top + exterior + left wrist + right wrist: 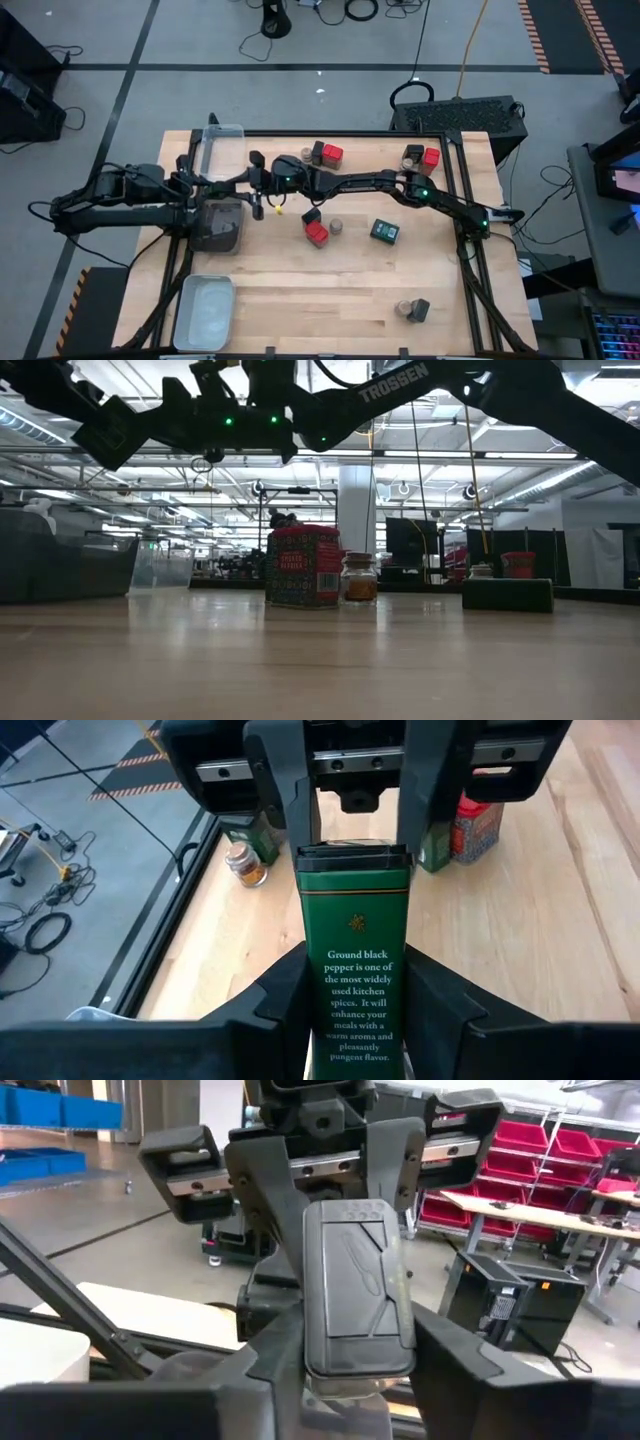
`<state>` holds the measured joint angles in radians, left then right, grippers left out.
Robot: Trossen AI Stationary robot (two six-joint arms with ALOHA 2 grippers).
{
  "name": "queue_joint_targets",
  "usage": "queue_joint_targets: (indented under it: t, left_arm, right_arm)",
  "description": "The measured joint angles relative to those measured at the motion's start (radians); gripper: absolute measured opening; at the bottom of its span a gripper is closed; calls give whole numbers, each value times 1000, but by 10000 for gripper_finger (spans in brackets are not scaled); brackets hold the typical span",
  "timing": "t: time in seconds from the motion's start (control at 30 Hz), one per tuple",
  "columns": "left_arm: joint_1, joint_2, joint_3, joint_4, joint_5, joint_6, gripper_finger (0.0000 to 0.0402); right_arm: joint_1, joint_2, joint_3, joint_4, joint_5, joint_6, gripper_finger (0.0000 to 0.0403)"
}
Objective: Sort spices by type
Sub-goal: Put the black seasoning can into the black bin
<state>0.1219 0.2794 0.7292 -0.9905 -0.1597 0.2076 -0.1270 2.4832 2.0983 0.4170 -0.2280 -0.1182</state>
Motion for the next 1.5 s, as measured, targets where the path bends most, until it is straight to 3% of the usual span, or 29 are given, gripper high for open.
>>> queue_joint_targets:
  t: [0.1,0.33,0.6,0.87,1.1,1.5]
  left_arm:
    - [0,0,0,0,2,0,125]
    - [0,0,0,4,-21,-11,139]
    - [0,0,4,11,-88,-27,194]
    - [0,-1,117,-107,-112,-44,242]
    - [0,-1,202,-71,-112,-45,244]
    - [0,0,208,-65,-107,-70,244]
  right_arm:
    - [-4,0,0,-1,-7,-1,109]
    - [-4,0,0,-12,-1,1,109]
    - [-10,-1,-1,-43,43,0,110]
    - [1,8,-1,-98,39,2,112]
    - [22,55,1,-29,94,55,112]
    - [17,100,0,-23,100,96,112]
